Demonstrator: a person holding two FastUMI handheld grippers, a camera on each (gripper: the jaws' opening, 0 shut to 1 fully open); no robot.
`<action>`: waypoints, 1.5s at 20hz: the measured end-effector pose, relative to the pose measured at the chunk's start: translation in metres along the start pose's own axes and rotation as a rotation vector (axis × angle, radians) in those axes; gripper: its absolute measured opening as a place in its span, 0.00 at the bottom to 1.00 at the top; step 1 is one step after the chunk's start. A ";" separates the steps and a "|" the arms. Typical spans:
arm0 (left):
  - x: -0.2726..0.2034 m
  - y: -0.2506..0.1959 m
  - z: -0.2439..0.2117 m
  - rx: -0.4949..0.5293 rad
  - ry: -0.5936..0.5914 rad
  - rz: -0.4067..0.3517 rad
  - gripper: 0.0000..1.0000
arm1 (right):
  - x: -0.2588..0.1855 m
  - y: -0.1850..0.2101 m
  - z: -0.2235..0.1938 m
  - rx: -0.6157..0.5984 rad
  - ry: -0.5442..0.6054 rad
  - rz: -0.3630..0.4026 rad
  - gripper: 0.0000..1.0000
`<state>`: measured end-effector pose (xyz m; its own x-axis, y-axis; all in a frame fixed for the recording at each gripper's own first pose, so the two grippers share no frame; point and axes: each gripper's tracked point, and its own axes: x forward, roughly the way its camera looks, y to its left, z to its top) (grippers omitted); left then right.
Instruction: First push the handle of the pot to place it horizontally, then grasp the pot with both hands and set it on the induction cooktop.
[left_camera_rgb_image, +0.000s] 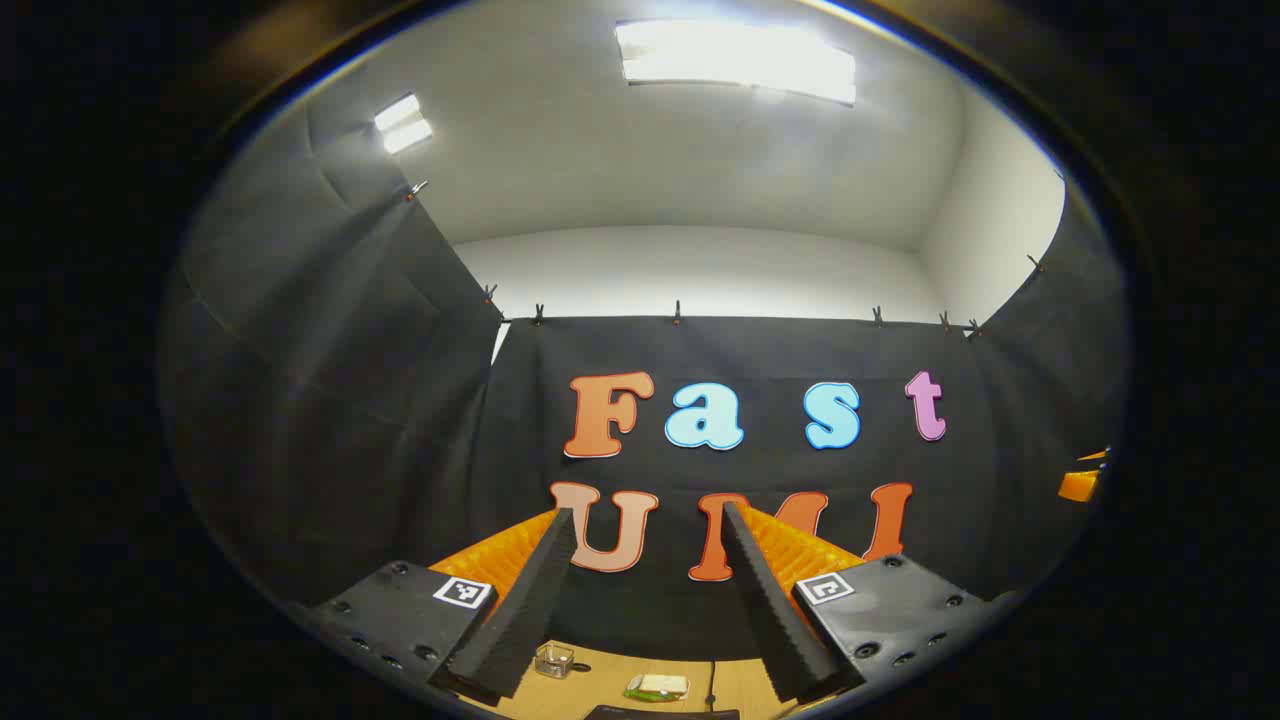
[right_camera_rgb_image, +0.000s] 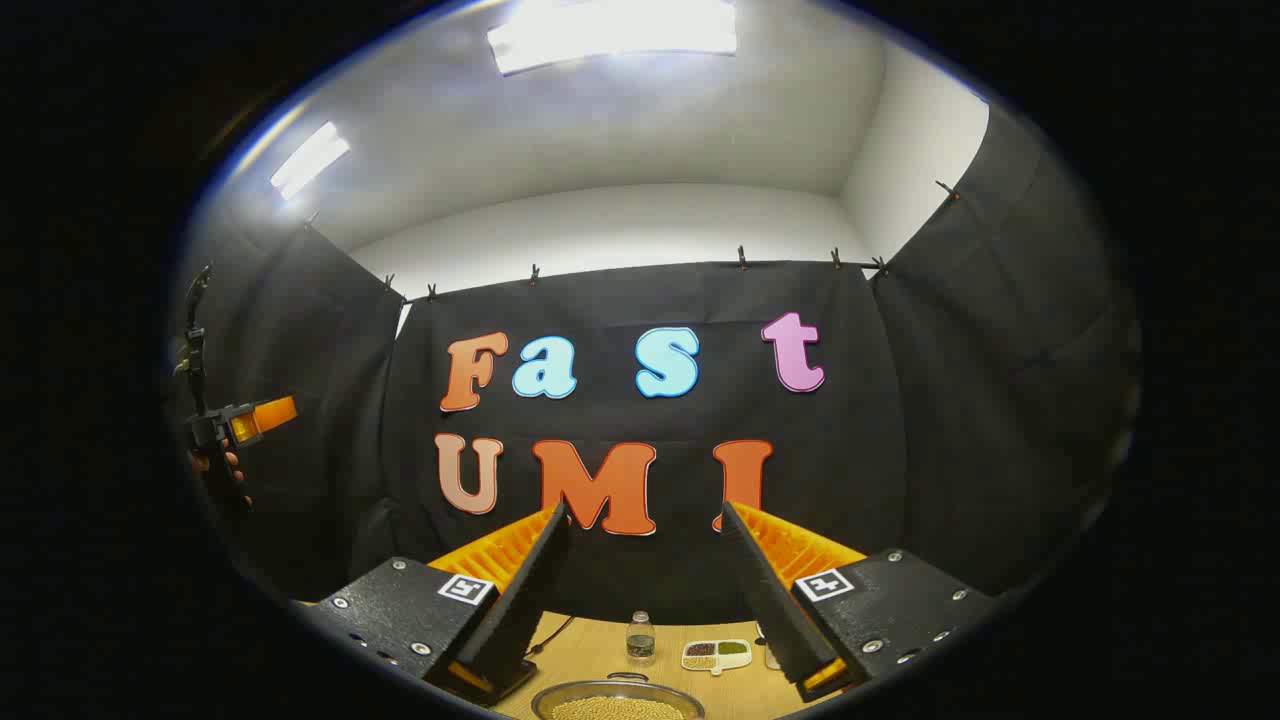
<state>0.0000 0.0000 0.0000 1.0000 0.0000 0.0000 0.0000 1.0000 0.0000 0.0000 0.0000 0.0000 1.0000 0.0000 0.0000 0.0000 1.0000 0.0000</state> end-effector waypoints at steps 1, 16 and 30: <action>0.001 0.001 0.000 0.000 0.001 0.002 0.98 | 0.001 0.000 -0.001 0.004 0.001 0.000 0.94; -0.003 0.013 0.005 0.026 -0.012 0.035 0.97 | 0.007 0.022 -0.007 0.010 0.023 0.048 0.94; -0.006 0.011 -0.002 0.028 0.005 0.034 0.95 | 0.003 0.026 -0.047 0.030 0.122 0.080 0.94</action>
<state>-0.0061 0.0112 -0.0018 0.9994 0.0337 -0.0044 -0.0336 0.9990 0.0280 0.0027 0.0262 -0.0467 0.9894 0.0811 -0.1208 -0.0774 0.9964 0.0350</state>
